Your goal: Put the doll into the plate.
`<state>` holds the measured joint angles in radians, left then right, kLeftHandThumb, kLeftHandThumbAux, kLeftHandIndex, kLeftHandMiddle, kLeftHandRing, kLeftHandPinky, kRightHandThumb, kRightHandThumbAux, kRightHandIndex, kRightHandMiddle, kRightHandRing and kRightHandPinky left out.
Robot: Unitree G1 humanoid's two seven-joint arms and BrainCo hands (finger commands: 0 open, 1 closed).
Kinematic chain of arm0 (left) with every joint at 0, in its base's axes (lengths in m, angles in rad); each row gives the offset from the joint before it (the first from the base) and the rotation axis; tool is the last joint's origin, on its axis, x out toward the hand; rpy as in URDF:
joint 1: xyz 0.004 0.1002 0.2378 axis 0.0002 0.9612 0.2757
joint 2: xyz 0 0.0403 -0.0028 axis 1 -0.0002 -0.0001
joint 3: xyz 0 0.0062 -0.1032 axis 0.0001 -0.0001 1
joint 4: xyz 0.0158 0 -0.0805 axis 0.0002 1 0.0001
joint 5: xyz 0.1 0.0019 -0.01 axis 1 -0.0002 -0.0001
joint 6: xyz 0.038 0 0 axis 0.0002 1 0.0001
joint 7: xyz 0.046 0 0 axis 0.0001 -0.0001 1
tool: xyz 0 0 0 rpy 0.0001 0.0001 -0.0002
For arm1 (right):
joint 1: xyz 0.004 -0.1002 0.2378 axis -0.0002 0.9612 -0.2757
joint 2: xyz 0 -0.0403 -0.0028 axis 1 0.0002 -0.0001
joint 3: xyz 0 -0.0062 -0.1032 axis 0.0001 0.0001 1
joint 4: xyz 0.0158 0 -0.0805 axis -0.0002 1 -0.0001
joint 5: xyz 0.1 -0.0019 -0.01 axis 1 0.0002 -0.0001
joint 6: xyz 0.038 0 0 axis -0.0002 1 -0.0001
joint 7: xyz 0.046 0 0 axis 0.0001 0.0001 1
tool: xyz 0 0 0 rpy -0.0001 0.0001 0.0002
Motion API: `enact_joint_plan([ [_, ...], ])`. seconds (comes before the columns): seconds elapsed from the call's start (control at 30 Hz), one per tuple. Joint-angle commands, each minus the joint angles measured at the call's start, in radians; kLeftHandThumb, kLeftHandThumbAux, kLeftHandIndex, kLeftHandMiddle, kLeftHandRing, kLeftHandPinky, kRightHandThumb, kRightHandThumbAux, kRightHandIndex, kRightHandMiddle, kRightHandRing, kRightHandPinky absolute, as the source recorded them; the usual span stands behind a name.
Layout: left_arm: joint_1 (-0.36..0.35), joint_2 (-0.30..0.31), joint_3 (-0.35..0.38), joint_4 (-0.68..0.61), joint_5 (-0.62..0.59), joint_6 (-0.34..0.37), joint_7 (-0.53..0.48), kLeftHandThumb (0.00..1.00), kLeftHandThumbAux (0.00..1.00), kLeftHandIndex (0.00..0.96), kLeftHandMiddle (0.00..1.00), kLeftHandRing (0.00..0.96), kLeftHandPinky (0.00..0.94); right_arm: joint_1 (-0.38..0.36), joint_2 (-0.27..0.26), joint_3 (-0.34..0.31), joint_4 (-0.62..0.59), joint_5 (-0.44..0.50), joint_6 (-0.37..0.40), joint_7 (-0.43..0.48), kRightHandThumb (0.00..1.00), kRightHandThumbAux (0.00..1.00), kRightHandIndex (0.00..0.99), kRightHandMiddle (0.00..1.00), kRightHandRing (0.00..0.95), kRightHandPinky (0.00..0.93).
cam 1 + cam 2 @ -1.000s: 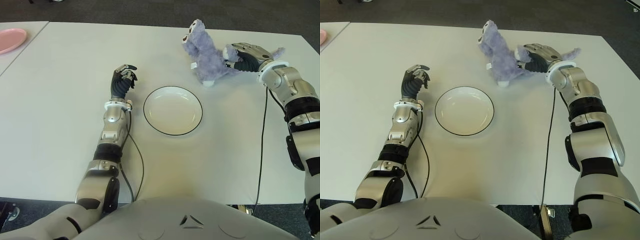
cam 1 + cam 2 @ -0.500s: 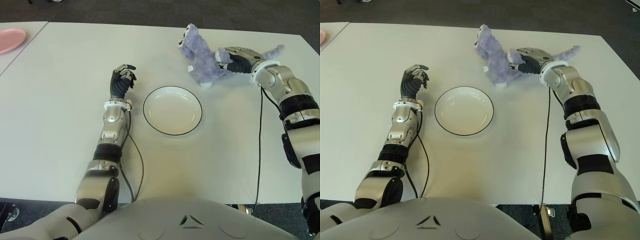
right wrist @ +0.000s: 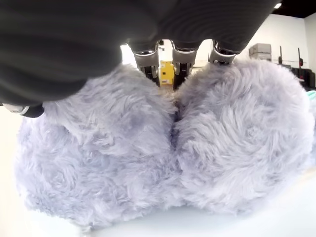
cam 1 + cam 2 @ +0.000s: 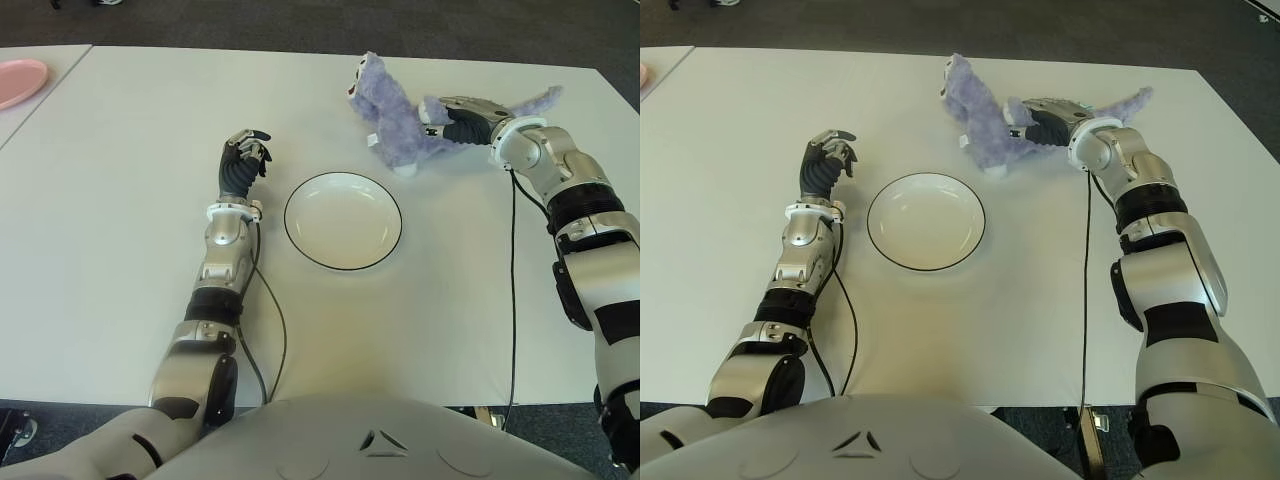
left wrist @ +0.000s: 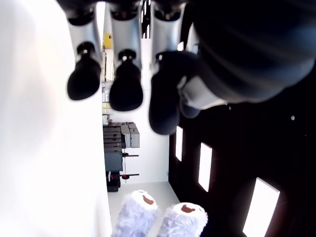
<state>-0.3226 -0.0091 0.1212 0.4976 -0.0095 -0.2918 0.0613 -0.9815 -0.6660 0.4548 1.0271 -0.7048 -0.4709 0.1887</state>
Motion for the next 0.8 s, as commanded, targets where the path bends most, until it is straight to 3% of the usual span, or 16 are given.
enact_joint_plan([
  [0.03,0.121,-0.022,0.011,0.091,-0.018,-0.006,0.005,0.714,0.702,0.443,0.734,0.758,0.736,0.018,0.049,0.042,0.055,-0.033,0.023,-0.023,0.502,0.042,0.0,0.0,0.0,0.0],
  [0.4,0.132,-0.02,0.017,0.079,-0.015,-0.007,0.006,0.714,0.702,0.443,0.727,0.752,0.73,0.011,0.095,0.096,0.149,-0.07,0.046,-0.135,0.513,0.044,0.0,0.0,0.0,0.0],
  [0.57,0.137,-0.019,0.02,0.072,-0.014,-0.002,0.007,0.714,0.702,0.443,0.728,0.754,0.736,0.015,0.111,0.113,0.171,-0.073,0.049,-0.184,0.532,0.09,0.0,0.0,0.0,0.0],
  [0.7,0.14,-0.018,0.021,0.07,-0.014,-0.002,0.005,0.713,0.702,0.443,0.728,0.755,0.736,0.019,0.116,0.121,0.184,-0.075,0.037,-0.243,0.583,0.202,0.0,0.07,0.125,0.215],
  [0.73,0.14,-0.018,0.02,0.07,-0.014,-0.003,0.005,0.713,0.702,0.443,0.729,0.755,0.738,0.019,0.116,0.124,0.187,-0.076,0.034,-0.259,0.599,0.232,0.05,0.118,0.191,0.301],
  [0.8,0.14,-0.017,0.02,0.071,-0.012,-0.003,0.005,0.713,0.702,0.443,0.729,0.755,0.739,0.018,0.118,0.132,0.197,-0.084,0.028,-0.299,0.618,0.263,0.122,0.178,0.266,0.387],
])
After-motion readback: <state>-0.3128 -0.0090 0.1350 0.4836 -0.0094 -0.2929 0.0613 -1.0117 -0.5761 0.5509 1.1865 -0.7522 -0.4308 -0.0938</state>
